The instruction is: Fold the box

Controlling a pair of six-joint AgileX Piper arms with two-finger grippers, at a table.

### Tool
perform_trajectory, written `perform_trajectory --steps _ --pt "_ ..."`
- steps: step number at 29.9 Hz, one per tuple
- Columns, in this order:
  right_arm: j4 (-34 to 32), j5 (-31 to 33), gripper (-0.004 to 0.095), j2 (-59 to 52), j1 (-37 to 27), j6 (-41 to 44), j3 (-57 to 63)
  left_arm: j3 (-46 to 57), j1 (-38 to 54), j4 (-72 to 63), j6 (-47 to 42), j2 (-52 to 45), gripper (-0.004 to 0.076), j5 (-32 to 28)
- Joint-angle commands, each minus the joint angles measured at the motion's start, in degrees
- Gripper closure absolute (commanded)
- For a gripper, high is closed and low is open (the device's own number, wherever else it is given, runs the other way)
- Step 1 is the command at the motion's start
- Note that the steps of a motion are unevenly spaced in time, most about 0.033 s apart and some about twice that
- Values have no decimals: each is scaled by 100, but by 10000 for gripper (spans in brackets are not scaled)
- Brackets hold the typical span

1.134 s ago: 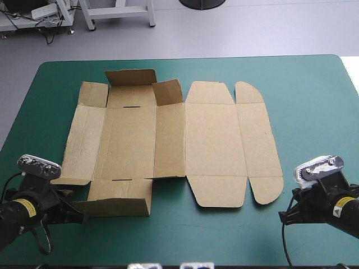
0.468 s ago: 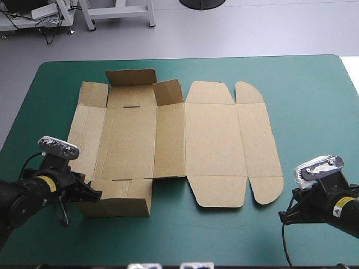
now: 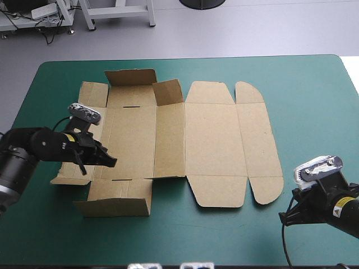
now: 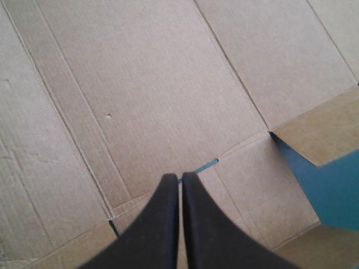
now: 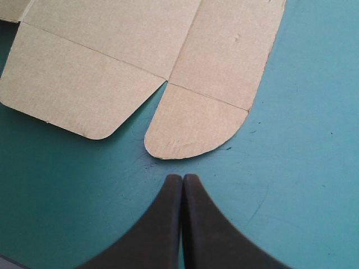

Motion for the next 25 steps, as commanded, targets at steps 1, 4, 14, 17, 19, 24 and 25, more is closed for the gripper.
perform_trajectory --steps 1,4,14,17,19,24,25 --pt "-7 -325 926 3 6 -67 -140 -459 1055 -1263 1356 37 708 693" --pt "35 -356 926 3 6 -111 -140 -469 1928 -1490 1591 155 708 704" --pt "195 -386 926 3 6 -159 -140 -493 3768 -1810 2034 1185 708 529" --pt "246 -386 926 3 6 -174 -140 -648 4161 -1840 1902 1525 710 370" --pt "257 -386 926 3 6 -174 -140 -792 4330 -2020 1709 1670 710 396" --pt "268 -395 926 3 6 -174 -140 -1237 4425 -2195 1417 1929 653 906" --pt "268 -395 926 3 6 -174 -140 -1349 4425 -2223 1374 2013 615 1063"
